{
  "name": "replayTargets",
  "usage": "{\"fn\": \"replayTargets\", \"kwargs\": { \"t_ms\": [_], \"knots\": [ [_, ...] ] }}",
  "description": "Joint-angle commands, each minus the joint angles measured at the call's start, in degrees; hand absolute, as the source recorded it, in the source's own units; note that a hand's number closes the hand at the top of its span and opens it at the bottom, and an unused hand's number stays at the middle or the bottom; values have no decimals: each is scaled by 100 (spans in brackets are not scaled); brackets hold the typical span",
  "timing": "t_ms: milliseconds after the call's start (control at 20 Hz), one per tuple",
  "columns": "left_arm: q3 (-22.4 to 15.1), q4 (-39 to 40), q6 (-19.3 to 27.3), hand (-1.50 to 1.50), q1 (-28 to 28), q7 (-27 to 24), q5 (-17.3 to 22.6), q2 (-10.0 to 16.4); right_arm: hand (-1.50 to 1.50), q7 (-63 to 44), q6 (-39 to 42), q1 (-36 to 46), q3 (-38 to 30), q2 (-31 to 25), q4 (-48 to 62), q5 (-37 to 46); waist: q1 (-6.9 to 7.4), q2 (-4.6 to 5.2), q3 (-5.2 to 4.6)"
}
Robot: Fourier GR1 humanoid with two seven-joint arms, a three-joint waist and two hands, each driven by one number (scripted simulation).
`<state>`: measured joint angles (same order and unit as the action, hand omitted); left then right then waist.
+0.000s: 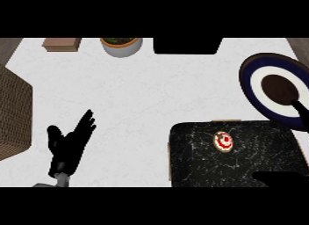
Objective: Pick the cupcake from the tray and place it in the plate
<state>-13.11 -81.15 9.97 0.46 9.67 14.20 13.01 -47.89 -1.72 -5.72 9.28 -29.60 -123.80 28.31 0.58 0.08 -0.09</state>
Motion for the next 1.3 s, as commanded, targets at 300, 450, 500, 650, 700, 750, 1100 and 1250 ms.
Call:
{"fn": "replayTargets", "kwargs": {
  "t_ms": [300, 450, 500, 650, 700, 750, 1100, 1250],
  "knots": [
    [315, -247, -257, 0, 103, 238, -35, 9, -150, -816, 522, 443, 757, 915, 469, 941, -56, -13, 8],
    [32, -107, 4, 0, 250, 20, -383, -350, -150, -975, 575, 935, 949, 1367, 987, 1033, -36, -8, 8],
    [236, 251, -134, 0, 89, -171, -322, -353, -150, -559, 500, 633, 769, 1323, 1107, 889, -56, -7, 8],
    [531, 130, -566, 0, 200, -79, -113, -72, -150, -729, 529, 756, 1034, 1638, 1101, 1265, -50, -10, 8],
    [106, -266, -20, 0, 270, 295, -468, -464, -150, -1, 195, 656, 804, 1579, 1747, 1245, -45, -9, 10],
    [255, -278, -118, 0, 245, 287, -472, -399, -150, 62, 127, 526, 797, 1688, 1668, 1356, -52, -11, 10],
    [392, -265, -296, 0, 116, 295, -494, -450, -150, -520, 616, 940, 772, 1791, 2038, 1896, -46, -10, 9],
    [459, -594, -273, 0, 216, 659, -508, -438, -150, -341, 566, 745, 671, 1845, 2064, 1985, -49, -12, 10]
  ]
}}
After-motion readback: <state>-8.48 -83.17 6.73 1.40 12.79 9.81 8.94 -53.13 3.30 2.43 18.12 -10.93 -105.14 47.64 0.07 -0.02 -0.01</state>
